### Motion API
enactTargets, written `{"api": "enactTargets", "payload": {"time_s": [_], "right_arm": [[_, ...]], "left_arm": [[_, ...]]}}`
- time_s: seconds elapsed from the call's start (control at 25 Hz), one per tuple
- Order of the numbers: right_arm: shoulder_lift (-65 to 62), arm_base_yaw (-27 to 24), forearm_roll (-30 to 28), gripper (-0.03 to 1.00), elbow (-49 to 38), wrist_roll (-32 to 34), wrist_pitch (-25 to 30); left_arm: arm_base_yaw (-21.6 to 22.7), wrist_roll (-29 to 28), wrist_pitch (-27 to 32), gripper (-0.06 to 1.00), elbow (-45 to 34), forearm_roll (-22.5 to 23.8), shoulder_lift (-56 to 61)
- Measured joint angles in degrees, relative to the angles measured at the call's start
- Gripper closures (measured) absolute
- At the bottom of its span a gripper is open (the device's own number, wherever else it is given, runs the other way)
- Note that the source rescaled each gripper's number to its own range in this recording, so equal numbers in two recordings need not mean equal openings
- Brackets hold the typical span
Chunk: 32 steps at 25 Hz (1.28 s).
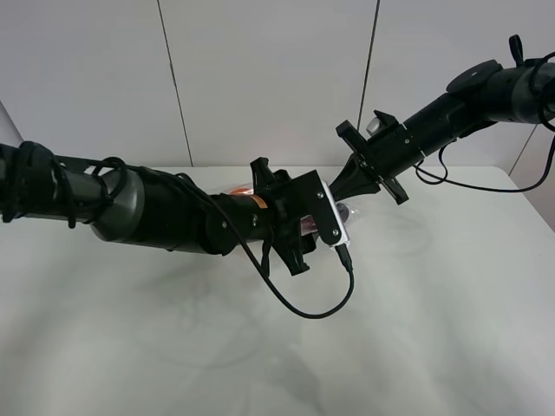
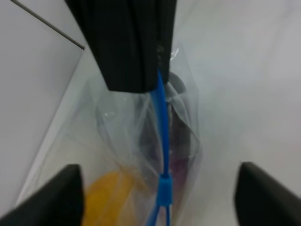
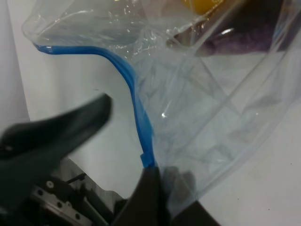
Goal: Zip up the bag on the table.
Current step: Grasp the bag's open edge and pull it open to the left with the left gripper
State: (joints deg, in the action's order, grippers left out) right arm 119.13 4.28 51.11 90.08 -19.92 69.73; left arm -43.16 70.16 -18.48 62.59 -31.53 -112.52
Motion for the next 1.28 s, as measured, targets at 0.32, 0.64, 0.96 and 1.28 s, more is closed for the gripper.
{"api": "enactTargets", "payload": {"time_s": [0.32,0.64,0.96,1.28], "right_arm": [[0.0,0.0,-0.4,0.96,0.0,0.0,-0.2],[0.0,0.0,-0.4,0.96,0.0,0.0,-0.2],[0.0,0.0,-0.4,0.96,0.0,0.0,-0.5],[0.0,0.0,-0.4,0.96,0.0,-0.1,-0.6]], "left_arm": [[0.0,-0.1,0.1,0.57,0.0,0.0,0.0],[0.0,-4.2,0.1,0.61,0.0,0.0,0.0],[0.0,-4.5,0.1,0.81,0.0,0.0,0.0],[0.0,-4.6,0.2,0.94,0.0,0.0,0.0]]}}
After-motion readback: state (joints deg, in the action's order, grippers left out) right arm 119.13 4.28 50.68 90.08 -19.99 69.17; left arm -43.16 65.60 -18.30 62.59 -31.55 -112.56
